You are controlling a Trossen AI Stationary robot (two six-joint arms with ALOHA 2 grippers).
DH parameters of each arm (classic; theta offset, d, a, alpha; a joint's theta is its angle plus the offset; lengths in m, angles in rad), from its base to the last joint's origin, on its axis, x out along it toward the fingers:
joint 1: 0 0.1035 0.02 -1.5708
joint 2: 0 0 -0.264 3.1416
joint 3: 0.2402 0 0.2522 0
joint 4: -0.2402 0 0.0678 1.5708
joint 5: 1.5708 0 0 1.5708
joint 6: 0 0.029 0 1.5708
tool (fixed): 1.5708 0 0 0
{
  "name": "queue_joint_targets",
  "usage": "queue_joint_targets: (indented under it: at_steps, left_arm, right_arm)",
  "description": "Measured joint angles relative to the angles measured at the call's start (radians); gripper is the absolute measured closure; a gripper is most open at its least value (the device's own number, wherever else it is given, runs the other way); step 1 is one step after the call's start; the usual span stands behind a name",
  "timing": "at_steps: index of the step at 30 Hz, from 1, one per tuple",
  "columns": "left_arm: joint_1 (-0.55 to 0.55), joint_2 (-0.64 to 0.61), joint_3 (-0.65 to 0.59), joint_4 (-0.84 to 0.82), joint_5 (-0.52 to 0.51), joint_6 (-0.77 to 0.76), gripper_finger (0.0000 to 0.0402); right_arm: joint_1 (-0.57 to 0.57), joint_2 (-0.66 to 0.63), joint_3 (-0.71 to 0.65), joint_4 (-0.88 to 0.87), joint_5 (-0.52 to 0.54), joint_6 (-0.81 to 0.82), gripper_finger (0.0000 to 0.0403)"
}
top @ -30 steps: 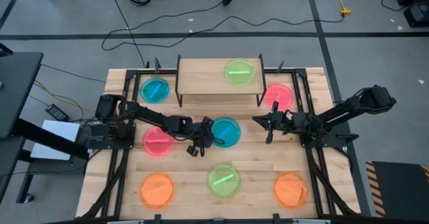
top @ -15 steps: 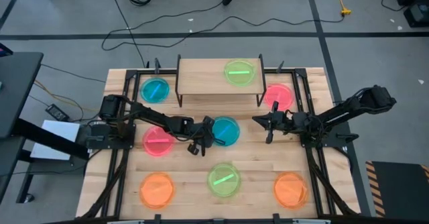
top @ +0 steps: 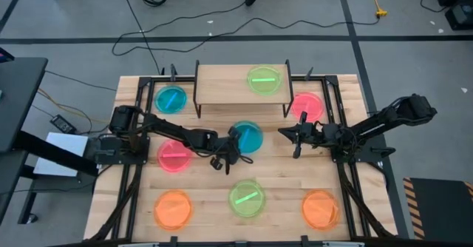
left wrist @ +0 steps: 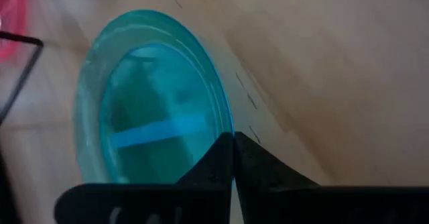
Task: Place and stack plates onto a shelf
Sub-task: Stack the bottom blue plate on top of the green plate on the shelf
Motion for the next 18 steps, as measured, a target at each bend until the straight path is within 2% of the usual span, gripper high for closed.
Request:
queue_joint_targets:
  at_steps: [9, 14, 18]
  left_arm:
    - [-0.021, -0.075, 0.155, -0.206, -0.108, -0.039, 0.0387]
    - [-0.009, -0.178, 0.212, -0.225, -0.134, -0.079, 0.0387]
    - [0.054, -0.213, 0.293, -0.203, -0.137, -0.095, 0.0387]
  right_arm:
    - [0.000, 0.000, 0.000, -0.011, -0.001, 0.000, 0.0395]
    - [0.000, 0.000, 0.000, -0.015, -0.011, 0.003, 0.0395]
    - [0.000, 0.000, 0.000, -0.008, -0.019, 0.001, 0.0395]
